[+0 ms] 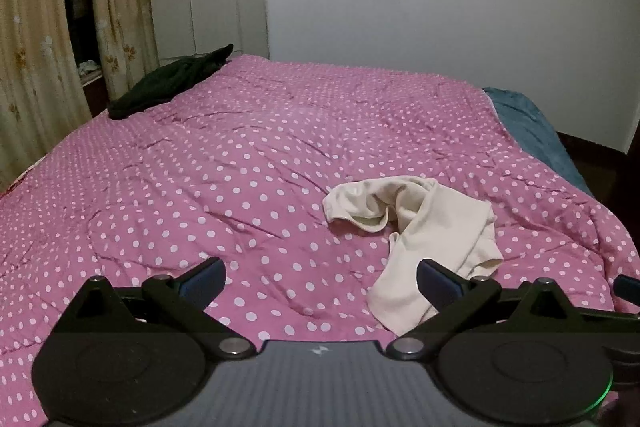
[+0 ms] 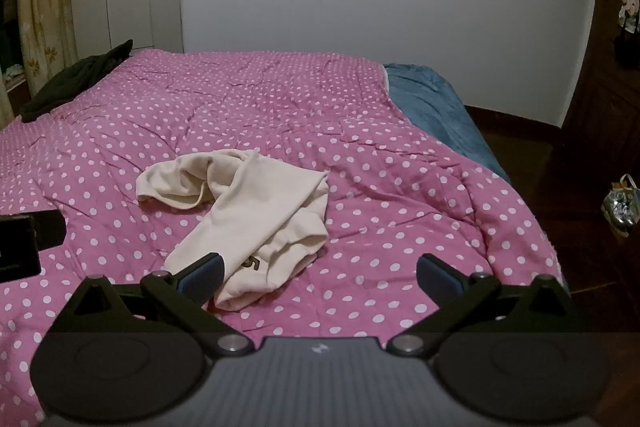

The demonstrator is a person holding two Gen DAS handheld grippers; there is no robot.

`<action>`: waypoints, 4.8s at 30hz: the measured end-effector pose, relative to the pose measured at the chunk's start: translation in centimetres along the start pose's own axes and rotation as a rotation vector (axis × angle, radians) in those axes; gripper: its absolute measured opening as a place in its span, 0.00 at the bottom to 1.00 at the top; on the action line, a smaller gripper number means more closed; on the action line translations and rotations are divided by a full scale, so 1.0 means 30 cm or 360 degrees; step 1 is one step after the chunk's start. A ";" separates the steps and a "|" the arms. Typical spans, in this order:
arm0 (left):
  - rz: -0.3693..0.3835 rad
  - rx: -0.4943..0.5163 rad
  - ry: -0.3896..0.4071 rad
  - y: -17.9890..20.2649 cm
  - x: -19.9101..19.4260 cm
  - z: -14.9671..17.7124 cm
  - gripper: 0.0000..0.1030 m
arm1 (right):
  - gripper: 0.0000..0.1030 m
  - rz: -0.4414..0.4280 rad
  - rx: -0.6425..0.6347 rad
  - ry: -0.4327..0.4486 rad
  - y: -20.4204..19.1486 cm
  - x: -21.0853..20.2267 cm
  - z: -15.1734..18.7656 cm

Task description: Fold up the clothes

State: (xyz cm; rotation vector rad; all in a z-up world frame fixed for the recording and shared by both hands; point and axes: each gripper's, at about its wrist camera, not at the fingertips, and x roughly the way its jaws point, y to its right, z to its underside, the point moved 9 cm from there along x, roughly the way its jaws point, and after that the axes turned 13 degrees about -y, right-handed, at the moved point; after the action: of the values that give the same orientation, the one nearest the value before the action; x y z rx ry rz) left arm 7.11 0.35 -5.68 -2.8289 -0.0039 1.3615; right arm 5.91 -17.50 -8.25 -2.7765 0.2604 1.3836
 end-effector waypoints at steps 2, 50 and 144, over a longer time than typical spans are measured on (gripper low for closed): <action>0.0001 0.0002 0.0002 -0.005 0.002 0.000 1.00 | 1.00 0.0002 -0.0002 0.0001 0.001 0.000 -0.002; -0.0060 0.0217 -0.0222 0.008 0.227 -0.017 1.00 | 1.00 -0.0080 -0.0114 -0.0114 0.063 0.179 0.031; -0.0119 0.0123 -0.0123 0.030 0.104 -0.068 1.00 | 1.00 -0.0063 -0.0051 0.0050 0.084 0.044 -0.048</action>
State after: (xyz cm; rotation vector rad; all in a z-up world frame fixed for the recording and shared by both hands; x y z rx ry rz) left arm 10.66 -0.54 -6.85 -2.6836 -0.0558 1.4221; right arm 7.41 -20.30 -8.31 -2.8151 0.1841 1.3485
